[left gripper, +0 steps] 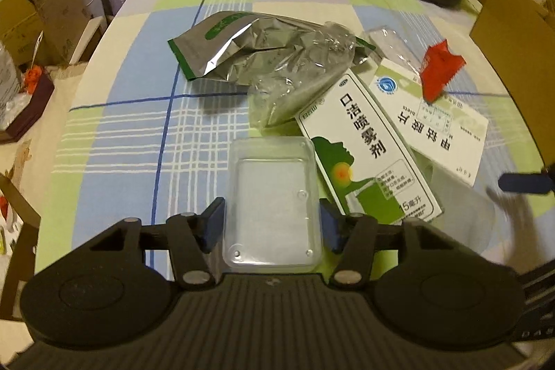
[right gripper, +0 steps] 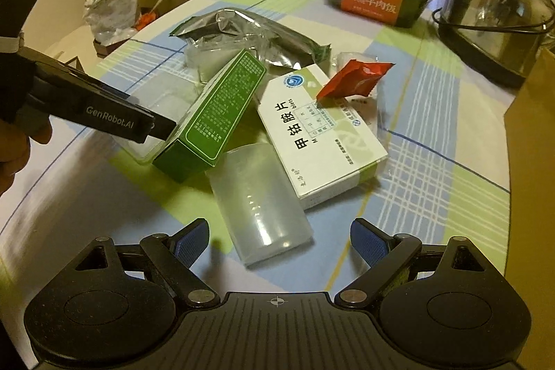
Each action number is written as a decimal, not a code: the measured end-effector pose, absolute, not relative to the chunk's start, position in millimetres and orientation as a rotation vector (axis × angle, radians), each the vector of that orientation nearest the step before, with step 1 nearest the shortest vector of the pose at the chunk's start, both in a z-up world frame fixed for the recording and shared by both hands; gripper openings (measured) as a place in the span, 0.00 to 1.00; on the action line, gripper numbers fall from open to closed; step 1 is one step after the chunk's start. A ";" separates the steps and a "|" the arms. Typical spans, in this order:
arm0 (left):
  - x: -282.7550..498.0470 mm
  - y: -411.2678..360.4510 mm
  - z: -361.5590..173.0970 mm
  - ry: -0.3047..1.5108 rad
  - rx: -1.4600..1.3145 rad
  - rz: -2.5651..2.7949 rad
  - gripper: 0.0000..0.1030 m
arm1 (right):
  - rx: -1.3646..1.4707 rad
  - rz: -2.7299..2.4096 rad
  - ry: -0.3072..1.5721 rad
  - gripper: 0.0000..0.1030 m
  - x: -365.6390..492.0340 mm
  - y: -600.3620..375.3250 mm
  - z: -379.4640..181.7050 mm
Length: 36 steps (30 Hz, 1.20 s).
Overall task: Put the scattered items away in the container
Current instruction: 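Grasp the clear plastic tray with the left gripper while the right grasps the frosted cup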
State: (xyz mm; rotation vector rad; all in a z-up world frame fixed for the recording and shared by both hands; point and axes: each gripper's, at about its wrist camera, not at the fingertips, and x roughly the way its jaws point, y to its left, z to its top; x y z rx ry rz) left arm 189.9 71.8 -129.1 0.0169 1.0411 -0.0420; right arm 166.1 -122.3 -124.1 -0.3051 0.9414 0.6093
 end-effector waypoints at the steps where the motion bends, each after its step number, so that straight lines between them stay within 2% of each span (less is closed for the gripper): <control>1: 188.6 71.5 -128.5 1.045 0.024 -0.050 0.50 | -0.302 0.611 0.942 0.90 167.2 -121.2 -124.9; 2: 186.8 71.2 -127.5 1.049 0.030 -0.060 0.50 | -0.298 0.615 0.944 0.75 168.2 -120.2 -125.7; 3: 184.5 70.4 -126.1 1.052 0.040 -0.070 0.50 | -0.296 0.620 0.950 0.68 169.3 -119.2 -126.9; 4: 181.3 68.7 -124.2 1.054 0.055 -0.078 0.50 | -0.294 0.623 0.963 0.67 170.3 -118.1 -128.3; 5: 177.8 66.7 -122.4 1.058 0.069 -0.084 0.50 | -0.290 0.623 0.971 0.60 170.7 -118.1 -129.4; 7: 169.7 62.3 -118.3 1.063 0.083 -0.094 0.50 | -0.287 0.623 0.976 0.57 168.7 -119.7 -129.7; 18: 117.4 20.0 -115.0 1.119 0.061 -0.150 0.50 | -0.330 0.626 1.058 0.56 114.4 -168.4 -118.5; 19: 114.3 15.3 -117.1 1.123 0.067 -0.152 0.51 | -0.347 0.629 1.047 0.62 110.1 -170.2 -118.8; 20: 112.0 11.2 -119.2 1.121 0.077 -0.148 0.51 | -0.357 0.633 1.036 0.75 107.3 -171.1 -118.9; 21: 110.4 8.0 -120.5 1.118 0.088 -0.142 0.50 | -0.359 0.634 1.024 0.81 106.1 -171.2 -118.4; 29: 119.2 4.7 -123.0 1.105 0.125 -0.123 0.50 | -0.436 0.697 0.973 0.82 120.8 -154.0 -121.4; 32: 122.0 5.4 -125.6 1.118 0.121 -0.123 0.50 | -0.443 0.714 1.013 0.82 128.5 -153.4 -129.1; 33: 122.0 5.8 -125.5 1.121 0.115 -0.124 0.50 | -0.438 0.718 1.020 0.79 129.6 -154.1 -130.3; 34: 121.7 5.9 -125.2 1.124 0.109 -0.127 0.50 | -0.426 0.724 1.025 0.62 130.4 -155.3 -130.5; 35: 121.0 5.6 -124.5 1.126 0.106 -0.131 0.50 | -0.408 0.730 1.031 0.56 131.3 -156.7 -129.8; 36: 120.0 4.9 -123.4 1.126 0.105 -0.134 0.49 | -0.398 0.723 1.034 0.55 131.5 -157.7 -128.9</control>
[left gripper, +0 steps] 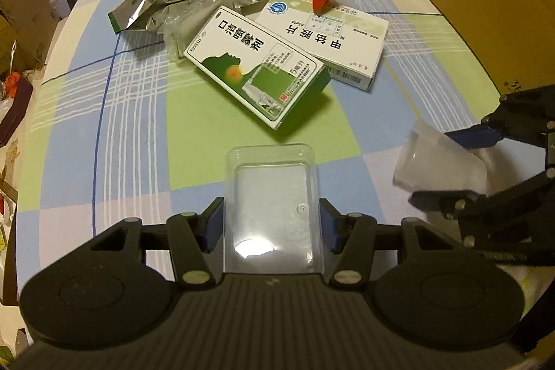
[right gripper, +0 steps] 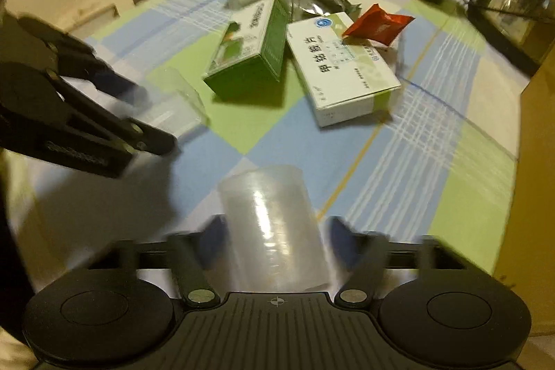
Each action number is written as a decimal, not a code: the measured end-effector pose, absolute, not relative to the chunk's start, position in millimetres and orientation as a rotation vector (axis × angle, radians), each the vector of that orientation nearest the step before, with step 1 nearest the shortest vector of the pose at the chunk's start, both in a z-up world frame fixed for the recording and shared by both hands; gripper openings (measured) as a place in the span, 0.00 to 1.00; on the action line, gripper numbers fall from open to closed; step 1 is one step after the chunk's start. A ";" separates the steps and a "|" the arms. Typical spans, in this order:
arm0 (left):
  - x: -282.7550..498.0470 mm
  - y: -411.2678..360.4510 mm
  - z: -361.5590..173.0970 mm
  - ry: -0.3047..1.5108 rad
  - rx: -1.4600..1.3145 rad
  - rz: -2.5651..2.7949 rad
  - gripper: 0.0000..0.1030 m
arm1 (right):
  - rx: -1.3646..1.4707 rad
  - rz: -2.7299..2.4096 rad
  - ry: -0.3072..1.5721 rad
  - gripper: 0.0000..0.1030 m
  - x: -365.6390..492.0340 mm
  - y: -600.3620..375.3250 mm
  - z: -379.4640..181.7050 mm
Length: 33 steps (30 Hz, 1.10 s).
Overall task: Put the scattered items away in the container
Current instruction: 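Grasp the clear plastic tray with the left gripper while the right grasps the frosted cup, then carry the clear tray and frosted cup over the cardboard box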
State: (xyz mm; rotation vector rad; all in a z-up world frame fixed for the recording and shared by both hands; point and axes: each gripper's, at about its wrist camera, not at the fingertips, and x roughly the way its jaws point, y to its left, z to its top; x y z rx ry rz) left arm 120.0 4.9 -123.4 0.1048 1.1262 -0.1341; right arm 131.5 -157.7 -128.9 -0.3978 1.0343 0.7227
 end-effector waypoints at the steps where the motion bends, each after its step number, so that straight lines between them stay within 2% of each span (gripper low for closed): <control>1: 118.5 4.0 -121.5 1.123 0.105 -0.137 0.49 | -0.400 0.708 1.035 0.55 131.1 -158.2 -128.3; 9: 107.4 -5.2 -90.6 1.080 0.092 -0.155 0.49 | -0.314 0.634 0.984 0.55 117.6 -177.3 -98.1; 16: 104.3 -32.5 -43.5 0.993 0.110 -0.213 0.49 | -0.238 0.538 0.885 0.55 107.1 -211.8 -42.9; 25: 114.0 -99.9 7.3 0.885 0.154 -0.340 0.49 | -0.183 0.386 0.786 0.55 108.7 -282.9 27.1; 33: 132.5 -178.0 45.2 0.799 0.191 -0.487 0.49 | -0.135 0.254 0.743 0.55 121.1 -353.4 41.6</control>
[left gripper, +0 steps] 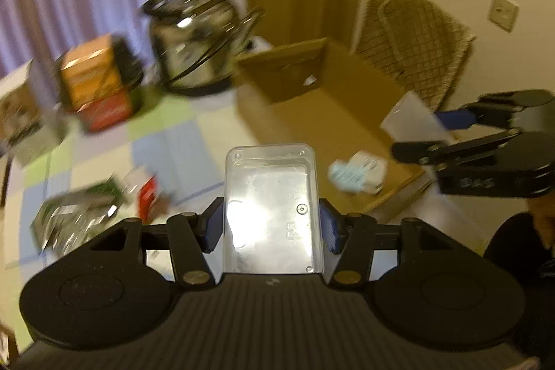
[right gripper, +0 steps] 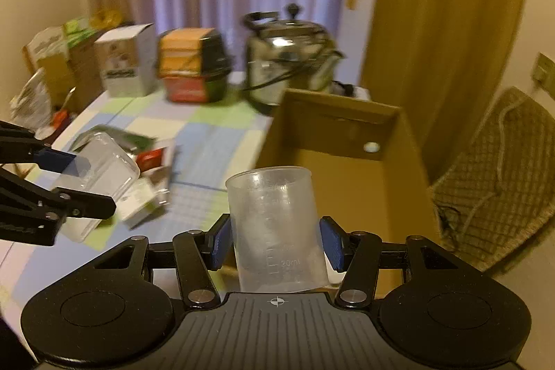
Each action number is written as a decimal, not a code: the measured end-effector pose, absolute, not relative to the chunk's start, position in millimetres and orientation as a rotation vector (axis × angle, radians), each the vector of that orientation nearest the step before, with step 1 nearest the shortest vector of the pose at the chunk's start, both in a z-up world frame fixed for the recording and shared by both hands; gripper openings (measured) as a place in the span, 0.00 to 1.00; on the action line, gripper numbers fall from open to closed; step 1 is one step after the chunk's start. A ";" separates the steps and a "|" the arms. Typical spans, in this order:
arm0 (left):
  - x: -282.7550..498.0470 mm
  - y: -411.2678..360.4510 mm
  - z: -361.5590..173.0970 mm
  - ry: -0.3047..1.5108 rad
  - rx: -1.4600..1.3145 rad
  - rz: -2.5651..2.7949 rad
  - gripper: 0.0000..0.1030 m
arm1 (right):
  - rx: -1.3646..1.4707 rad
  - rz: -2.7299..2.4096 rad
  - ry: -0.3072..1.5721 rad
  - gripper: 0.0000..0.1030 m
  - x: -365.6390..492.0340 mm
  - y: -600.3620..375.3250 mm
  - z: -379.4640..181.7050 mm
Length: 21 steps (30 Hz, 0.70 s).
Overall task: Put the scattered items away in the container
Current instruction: 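Carry the clear tray and frosted cup over the cardboard box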
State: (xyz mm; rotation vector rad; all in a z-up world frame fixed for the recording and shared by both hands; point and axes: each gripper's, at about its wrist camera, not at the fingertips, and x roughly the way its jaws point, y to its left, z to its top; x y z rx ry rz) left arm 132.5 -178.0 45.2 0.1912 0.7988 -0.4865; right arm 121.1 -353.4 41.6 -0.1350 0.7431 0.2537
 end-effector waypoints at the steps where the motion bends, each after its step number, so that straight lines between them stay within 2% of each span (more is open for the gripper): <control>1: 135.9 -187.3 47.2 0.794 0.195 -0.502 0.49 | -0.127 0.240 0.740 0.55 123.3 -361.4 41.3; 9: 163.0 -246.9 46.1 0.796 0.232 -0.597 0.49 | -0.072 0.182 0.735 0.55 142.2 -403.4 33.7; 21: 185.0 -273.0 30.0 0.820 0.254 -0.604 0.49 | -0.025 0.158 0.755 0.55 158.8 -431.9 20.8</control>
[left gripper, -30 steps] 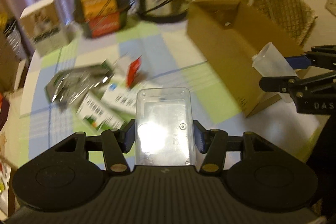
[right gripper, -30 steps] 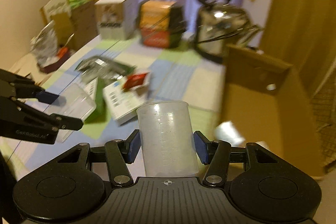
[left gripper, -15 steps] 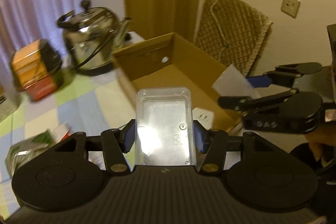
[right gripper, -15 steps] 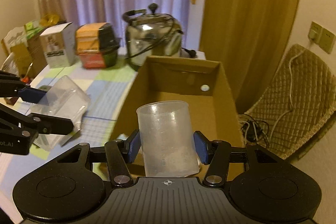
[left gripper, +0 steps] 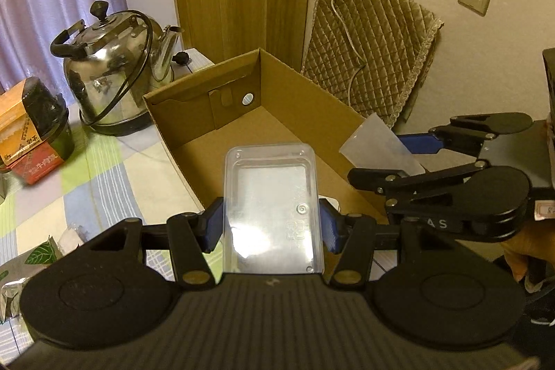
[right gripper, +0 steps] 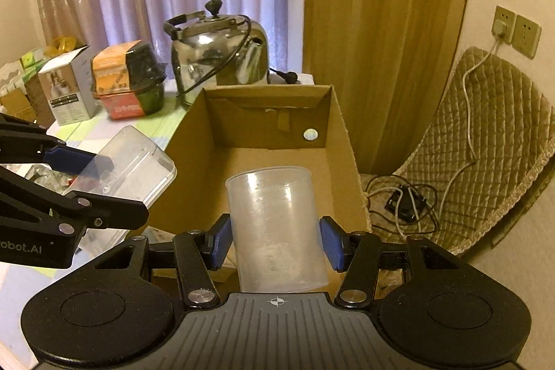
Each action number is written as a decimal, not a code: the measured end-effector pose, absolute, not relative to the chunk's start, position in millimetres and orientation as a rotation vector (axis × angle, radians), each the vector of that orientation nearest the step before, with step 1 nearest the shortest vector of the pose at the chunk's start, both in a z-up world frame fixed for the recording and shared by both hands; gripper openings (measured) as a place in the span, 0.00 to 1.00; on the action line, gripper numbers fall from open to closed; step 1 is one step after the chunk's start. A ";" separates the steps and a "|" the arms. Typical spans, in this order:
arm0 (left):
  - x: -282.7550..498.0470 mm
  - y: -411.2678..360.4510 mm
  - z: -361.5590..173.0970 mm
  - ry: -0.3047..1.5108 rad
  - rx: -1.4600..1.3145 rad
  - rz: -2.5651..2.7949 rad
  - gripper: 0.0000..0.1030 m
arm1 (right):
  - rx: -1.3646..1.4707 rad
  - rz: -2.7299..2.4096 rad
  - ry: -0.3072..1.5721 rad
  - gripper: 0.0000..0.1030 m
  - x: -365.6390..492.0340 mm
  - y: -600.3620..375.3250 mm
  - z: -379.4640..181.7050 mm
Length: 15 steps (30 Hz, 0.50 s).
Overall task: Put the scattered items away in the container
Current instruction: 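Carry the clear tray and frosted cup over the cardboard box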
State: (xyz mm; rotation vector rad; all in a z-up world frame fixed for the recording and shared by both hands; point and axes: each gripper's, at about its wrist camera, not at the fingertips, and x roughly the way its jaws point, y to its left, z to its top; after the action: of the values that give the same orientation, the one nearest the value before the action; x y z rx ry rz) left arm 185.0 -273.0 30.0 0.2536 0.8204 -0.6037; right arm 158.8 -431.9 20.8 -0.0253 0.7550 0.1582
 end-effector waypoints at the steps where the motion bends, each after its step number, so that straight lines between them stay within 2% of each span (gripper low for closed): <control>1: 186.7 -273.8 29.4 0.822 0.251 -0.603 0.49 | -0.023 0.157 0.757 0.55 160.5 -432.8 19.4; 12: 202.1 -277.8 25.5 0.814 0.234 -0.586 0.50 | -0.015 0.147 0.761 0.55 165.3 -439.8 16.0; 15: 203.4 -272.2 27.7 0.801 0.216 -0.570 0.68 | -0.015 0.146 0.762 0.55 165.4 -439.9 15.8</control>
State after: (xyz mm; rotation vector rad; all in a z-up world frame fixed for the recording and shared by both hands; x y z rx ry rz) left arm 203.4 -272.2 27.7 0.2159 0.8009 -0.5699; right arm 165.4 -439.9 15.8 -0.0146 0.7622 0.1465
